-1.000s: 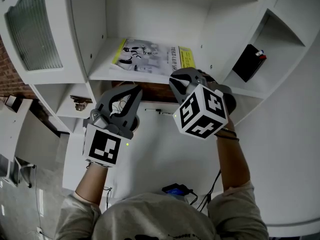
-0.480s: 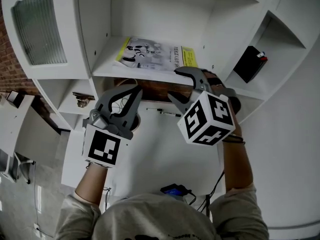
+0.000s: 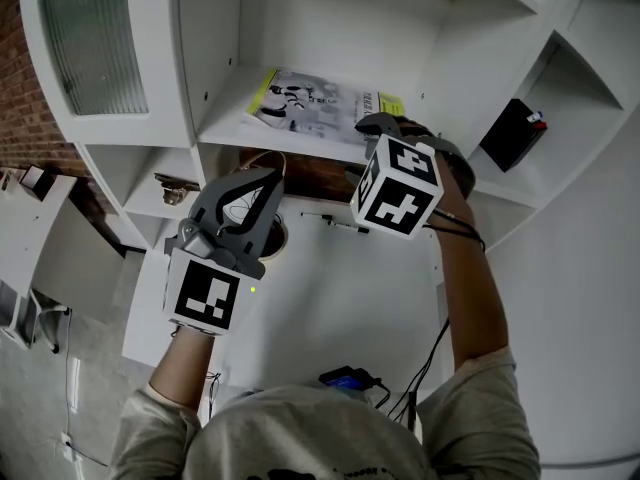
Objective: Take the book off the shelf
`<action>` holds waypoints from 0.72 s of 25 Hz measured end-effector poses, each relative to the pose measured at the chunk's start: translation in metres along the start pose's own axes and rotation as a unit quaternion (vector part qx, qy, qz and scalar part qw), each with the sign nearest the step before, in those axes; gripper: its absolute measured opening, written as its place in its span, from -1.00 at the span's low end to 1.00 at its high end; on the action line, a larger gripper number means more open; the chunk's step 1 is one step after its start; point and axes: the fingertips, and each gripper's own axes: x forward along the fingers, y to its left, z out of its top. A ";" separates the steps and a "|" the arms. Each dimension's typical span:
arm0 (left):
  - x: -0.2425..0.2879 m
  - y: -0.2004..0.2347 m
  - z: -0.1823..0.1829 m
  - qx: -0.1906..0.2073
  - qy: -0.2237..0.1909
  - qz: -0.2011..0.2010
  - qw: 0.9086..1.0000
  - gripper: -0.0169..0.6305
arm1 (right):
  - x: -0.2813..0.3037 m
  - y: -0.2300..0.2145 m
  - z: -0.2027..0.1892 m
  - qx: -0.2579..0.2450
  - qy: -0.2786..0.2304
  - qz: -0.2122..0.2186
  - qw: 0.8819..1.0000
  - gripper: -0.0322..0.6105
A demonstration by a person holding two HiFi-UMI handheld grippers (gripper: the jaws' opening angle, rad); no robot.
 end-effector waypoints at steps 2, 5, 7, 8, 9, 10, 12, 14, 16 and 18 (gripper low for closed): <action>0.000 0.001 -0.001 -0.001 0.001 0.001 1.000 -0.92 | -0.001 0.001 0.001 -0.003 -0.005 -0.015 1.000 -0.03; 0.003 -0.001 -0.002 -0.002 0.003 -0.003 1.000 -0.92 | 0.000 0.003 0.000 -0.014 -0.011 -0.039 0.999 -0.03; 0.004 -0.003 -0.001 -0.002 0.002 -0.006 1.000 -0.92 | -0.005 0.006 0.000 -0.018 -0.016 -0.041 0.999 -0.03; 0.005 -0.003 0.000 -0.002 0.000 -0.007 1.000 -0.92 | -0.008 0.008 0.001 -0.021 -0.018 -0.040 0.999 -0.04; 0.005 -0.003 0.001 -0.001 -0.001 -0.008 1.000 -0.92 | -0.011 0.010 0.001 -0.026 -0.019 -0.041 0.999 -0.04; 0.006 -0.003 0.002 0.000 -0.002 -0.009 1.000 -0.92 | -0.014 0.012 0.001 -0.031 -0.018 -0.045 0.998 -0.05; 0.006 -0.001 0.004 0.003 -0.003 -0.010 1.000 -0.92 | -0.018 0.014 0.000 -0.044 -0.014 -0.060 0.997 -0.07; 0.007 0.001 0.005 0.006 -0.005 -0.011 1.000 -0.92 | -0.023 0.014 0.000 -0.055 -0.009 -0.084 0.995 -0.18; 0.008 0.006 0.005 0.007 -0.007 -0.009 1.000 -0.92 | -0.028 0.010 0.001 -0.060 -0.008 -0.109 0.992 -0.38; 0.010 0.013 0.004 0.007 -0.007 -0.008 1.000 -0.92 | -0.029 0.006 0.003 -0.068 -0.008 -0.127 0.990 -0.38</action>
